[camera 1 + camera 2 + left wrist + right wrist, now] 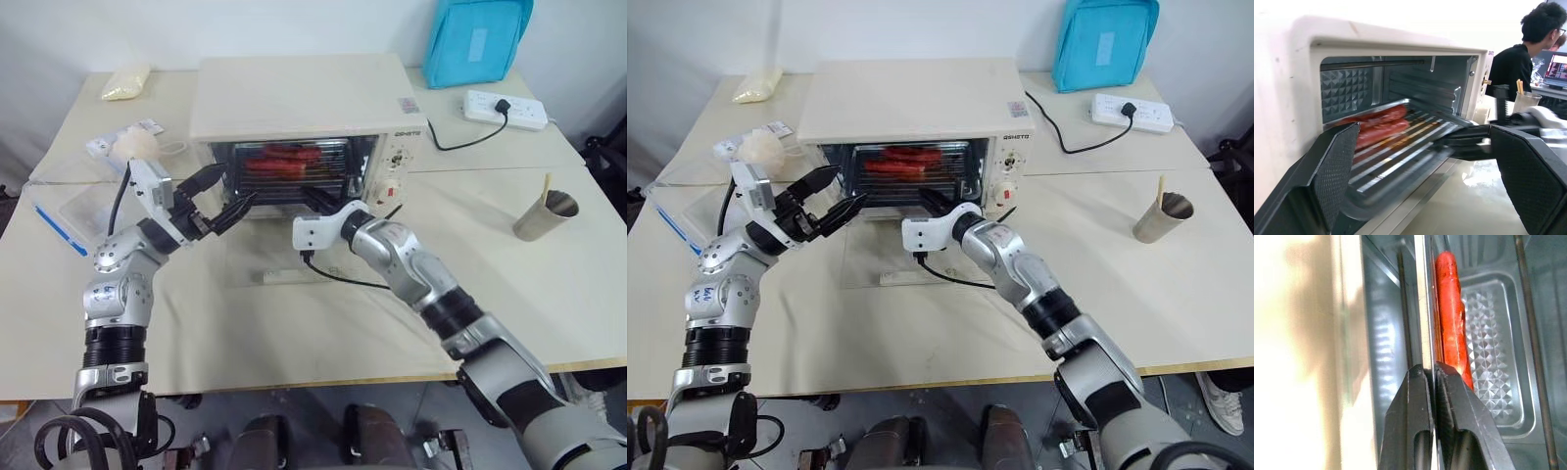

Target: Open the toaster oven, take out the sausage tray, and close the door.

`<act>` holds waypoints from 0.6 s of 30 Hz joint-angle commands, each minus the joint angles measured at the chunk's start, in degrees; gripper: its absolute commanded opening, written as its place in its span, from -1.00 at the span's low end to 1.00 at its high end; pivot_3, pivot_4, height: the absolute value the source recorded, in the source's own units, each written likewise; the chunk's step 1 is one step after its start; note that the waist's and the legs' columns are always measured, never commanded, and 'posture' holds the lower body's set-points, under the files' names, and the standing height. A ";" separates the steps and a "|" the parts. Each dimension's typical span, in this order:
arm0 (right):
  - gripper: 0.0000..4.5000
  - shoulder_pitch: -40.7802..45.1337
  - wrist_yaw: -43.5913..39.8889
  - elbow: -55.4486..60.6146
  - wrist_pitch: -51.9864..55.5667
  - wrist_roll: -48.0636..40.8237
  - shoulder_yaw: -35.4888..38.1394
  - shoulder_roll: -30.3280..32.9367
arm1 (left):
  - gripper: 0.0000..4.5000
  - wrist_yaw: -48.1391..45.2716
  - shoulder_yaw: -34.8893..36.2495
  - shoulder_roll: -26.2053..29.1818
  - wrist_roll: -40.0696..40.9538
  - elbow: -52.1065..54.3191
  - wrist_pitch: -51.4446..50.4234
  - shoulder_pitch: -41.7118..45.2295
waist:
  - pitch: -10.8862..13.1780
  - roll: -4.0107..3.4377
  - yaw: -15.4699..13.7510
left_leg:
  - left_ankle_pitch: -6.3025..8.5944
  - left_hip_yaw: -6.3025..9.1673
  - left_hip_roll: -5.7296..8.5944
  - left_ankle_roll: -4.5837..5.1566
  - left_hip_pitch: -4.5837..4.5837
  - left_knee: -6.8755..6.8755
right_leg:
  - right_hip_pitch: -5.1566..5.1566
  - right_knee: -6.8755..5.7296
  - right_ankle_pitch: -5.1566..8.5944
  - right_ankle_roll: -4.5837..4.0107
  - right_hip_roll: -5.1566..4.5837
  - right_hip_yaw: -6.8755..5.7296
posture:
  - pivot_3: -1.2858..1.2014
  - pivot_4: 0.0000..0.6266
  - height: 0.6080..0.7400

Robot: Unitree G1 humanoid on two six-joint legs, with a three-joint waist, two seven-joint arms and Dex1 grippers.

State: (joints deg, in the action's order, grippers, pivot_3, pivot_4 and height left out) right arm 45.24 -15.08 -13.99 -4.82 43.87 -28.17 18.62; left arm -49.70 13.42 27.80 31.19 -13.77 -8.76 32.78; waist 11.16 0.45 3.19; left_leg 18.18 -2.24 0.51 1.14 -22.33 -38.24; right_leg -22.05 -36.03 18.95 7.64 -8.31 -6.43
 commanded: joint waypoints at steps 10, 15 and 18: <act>-1.00 -18.45 -9.19 28.13 -0.78 -4.05 8.16 10.41 | 1.00 -1.16 2.90 4.18 1.69 3.03 -4.95 -2.50 | 0.00 0.01 -1.89 | -0.01 0.03 0.05 0.02 0.01 -0.15 | 0.15 0.06 0.00 0.00 -0.04 -0.01 | 0.03 -0.52 1.00; -1.00 -21.83 -10.44 32.89 -3.68 -5.84 10.38 13.72 | 1.00 -0.38 4.88 5.61 4.23 6.81 -10.29 -5.59 | 0.00 0.02 -2.43 | 0.01 0.07 0.05 0.05 0.04 -0.44 | 0.38 0.14 0.00 0.00 -0.05 -0.01 | 0.03 -0.52 1.00; -1.00 -24.20 -10.30 34.76 -6.07 -6.92 11.47 14.96 | 1.00 4.20 7.79 9.23 11.50 12.54 -26.82 -10.31 | 0.00 0.02 -2.38 | 0.01 0.09 0.04 0.05 0.09 -0.40 | 0.40 0.10 0.00 0.00 -0.05 0.03 | 0.03 -0.52 1.00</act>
State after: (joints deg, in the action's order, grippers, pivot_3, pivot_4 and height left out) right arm 21.37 -25.91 17.48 -9.37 38.16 -19.21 32.96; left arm -47.65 18.55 35.36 38.62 -5.24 -28.75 23.50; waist 11.16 0.46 0.81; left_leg 18.19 -2.13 0.55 1.19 -22.24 -38.63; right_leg -21.65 -35.92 18.95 7.64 -8.36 -6.39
